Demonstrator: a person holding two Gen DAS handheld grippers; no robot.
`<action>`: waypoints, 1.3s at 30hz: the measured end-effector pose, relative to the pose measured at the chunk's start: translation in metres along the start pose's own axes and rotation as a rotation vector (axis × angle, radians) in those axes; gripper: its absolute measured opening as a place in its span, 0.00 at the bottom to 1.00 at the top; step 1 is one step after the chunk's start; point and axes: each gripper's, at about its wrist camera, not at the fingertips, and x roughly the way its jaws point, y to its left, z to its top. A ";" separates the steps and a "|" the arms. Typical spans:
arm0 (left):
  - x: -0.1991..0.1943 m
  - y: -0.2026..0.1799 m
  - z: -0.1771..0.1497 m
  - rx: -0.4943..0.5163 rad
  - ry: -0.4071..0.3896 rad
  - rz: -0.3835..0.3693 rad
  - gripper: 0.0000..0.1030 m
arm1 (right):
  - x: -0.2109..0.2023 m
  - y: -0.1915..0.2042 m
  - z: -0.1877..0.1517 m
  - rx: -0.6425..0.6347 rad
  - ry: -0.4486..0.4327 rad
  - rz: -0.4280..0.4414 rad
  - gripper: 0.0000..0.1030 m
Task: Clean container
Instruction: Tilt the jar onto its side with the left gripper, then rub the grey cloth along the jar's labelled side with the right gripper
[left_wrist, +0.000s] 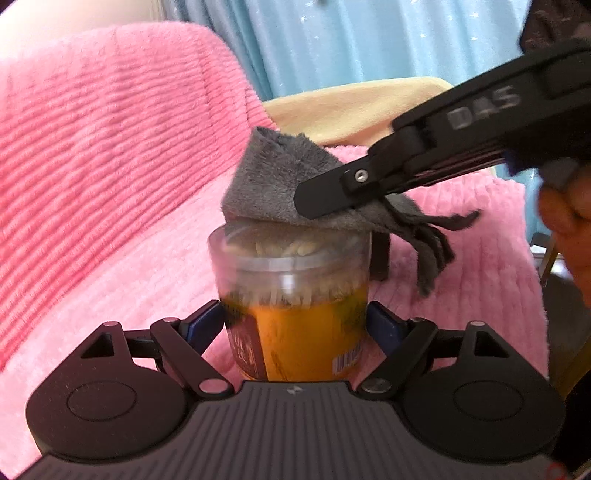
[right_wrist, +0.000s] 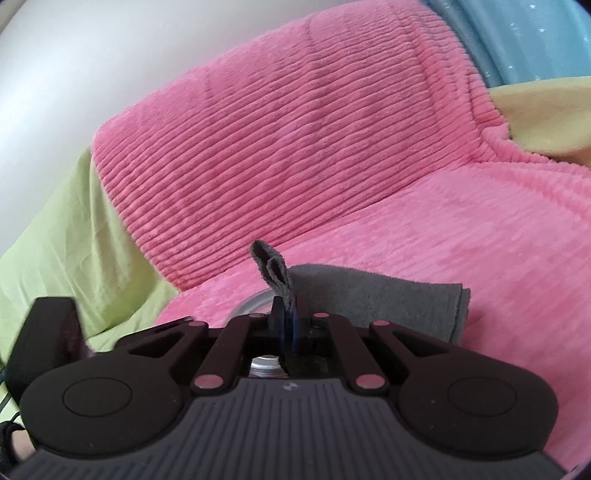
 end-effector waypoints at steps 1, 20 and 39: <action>-0.005 -0.001 0.002 0.008 -0.010 -0.010 0.81 | -0.001 -0.003 0.001 0.005 -0.004 -0.018 0.02; 0.002 -0.005 -0.003 -0.033 -0.034 -0.042 0.84 | -0.010 -0.035 0.009 0.086 -0.094 -0.121 0.02; 0.013 -0.007 -0.013 -0.010 0.000 -0.049 0.82 | 0.011 -0.005 -0.013 -0.003 0.087 0.131 0.03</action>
